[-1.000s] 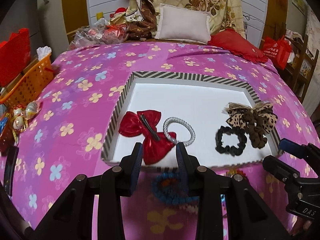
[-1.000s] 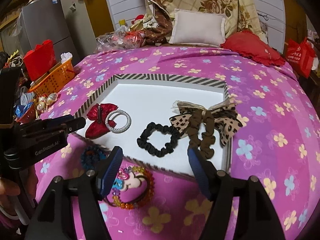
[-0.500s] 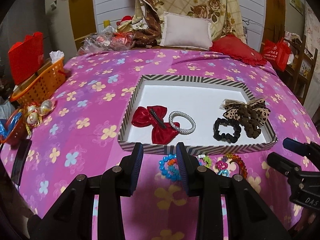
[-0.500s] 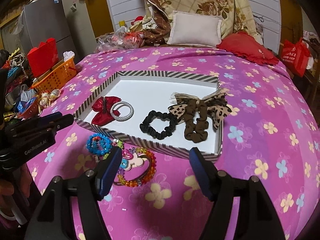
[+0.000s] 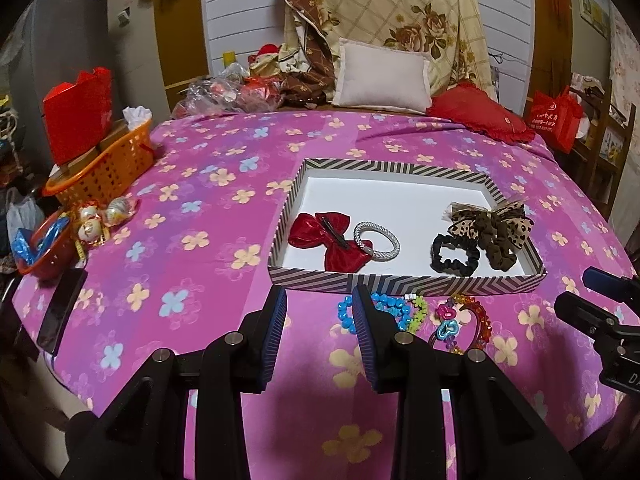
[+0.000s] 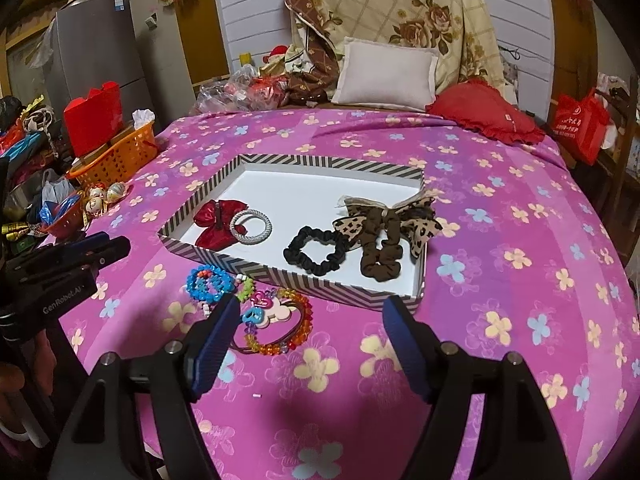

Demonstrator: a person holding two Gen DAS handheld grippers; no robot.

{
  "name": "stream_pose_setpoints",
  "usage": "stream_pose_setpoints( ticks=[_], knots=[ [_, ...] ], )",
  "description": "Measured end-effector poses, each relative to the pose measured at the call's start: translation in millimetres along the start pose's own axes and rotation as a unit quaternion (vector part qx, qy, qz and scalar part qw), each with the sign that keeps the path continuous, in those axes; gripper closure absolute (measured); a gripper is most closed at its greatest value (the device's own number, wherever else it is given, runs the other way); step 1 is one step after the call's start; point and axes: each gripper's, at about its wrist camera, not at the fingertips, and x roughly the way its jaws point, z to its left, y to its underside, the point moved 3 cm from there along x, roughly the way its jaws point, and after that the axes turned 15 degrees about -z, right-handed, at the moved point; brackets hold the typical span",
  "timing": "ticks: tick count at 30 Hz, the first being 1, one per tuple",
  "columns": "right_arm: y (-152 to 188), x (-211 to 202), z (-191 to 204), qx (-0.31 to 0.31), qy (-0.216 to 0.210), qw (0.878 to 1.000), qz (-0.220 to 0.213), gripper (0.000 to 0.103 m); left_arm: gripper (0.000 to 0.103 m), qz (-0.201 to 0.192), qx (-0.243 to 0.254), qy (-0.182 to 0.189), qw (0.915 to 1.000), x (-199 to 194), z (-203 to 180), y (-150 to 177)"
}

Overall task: Organize jewelry
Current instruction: 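Withdraw both open tools from the tray toward the beaded bracelets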

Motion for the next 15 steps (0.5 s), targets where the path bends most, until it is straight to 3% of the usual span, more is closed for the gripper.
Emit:
stream_pose_setpoints(
  ticks=[15],
  knots=[
    [-6.2, -16.6, 3.3, -0.005, 0.007, 1.000, -0.010, 0.024, 0.092, -0.023, -0.005, -0.010, 0.9997, -18.9, 6.0, -8.7]
  ],
)
